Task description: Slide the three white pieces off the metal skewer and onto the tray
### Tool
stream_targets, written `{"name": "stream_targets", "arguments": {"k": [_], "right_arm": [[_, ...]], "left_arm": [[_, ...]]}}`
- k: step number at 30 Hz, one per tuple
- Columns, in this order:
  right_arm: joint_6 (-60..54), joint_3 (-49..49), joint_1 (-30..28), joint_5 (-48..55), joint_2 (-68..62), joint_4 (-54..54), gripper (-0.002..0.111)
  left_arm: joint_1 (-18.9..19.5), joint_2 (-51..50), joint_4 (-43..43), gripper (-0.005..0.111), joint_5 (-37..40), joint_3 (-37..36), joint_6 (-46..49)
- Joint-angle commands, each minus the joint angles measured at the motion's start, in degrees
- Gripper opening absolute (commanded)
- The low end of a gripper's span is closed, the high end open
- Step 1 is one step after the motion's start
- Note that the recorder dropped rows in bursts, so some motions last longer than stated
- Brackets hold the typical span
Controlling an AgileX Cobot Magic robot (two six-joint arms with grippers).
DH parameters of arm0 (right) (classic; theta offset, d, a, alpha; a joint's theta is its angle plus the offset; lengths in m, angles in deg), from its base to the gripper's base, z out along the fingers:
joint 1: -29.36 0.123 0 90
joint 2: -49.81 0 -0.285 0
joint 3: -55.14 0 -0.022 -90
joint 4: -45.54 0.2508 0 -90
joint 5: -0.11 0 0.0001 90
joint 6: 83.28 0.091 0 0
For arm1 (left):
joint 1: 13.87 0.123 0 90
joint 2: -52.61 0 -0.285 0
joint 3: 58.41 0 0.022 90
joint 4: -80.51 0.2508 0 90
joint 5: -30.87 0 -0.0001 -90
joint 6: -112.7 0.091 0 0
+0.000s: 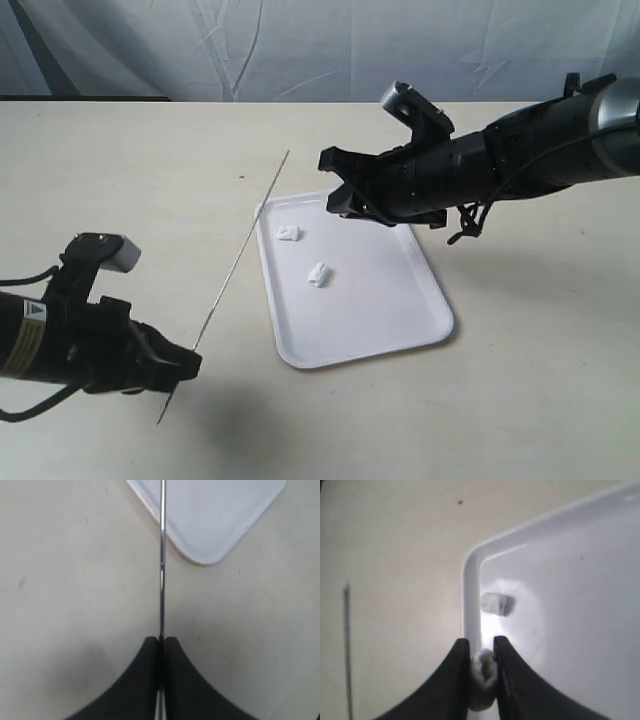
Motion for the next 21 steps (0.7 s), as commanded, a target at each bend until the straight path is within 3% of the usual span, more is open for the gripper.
{"name": "stream_targets", "arguments": {"k": [1,9,14,21], "right_arm": [[0.22,-2.35,-0.22,-0.53,-0.04,-1.53,0.017],[0.22,-3.36,-0.22,-0.15,-0.04,-2.04,0.019],[0.63,-3.36,-0.22,-0.39,-0.04,-2.16,0.048],[0.83,-3.36,-0.22,5.65,0.40,-3.69,0.043]], "left_arm": [[-0.13,-0.73,5.17,0.000,0.21,5.35,-8.00],[-0.13,-6.78,5.17,0.000,-3.51,14.88,-9.59],[-0.38,-10.37,5.17,0.000,-5.60,20.46,-10.34],[-4.83,-18.95,5.17,0.000,-5.03,28.58,-12.27]]}}
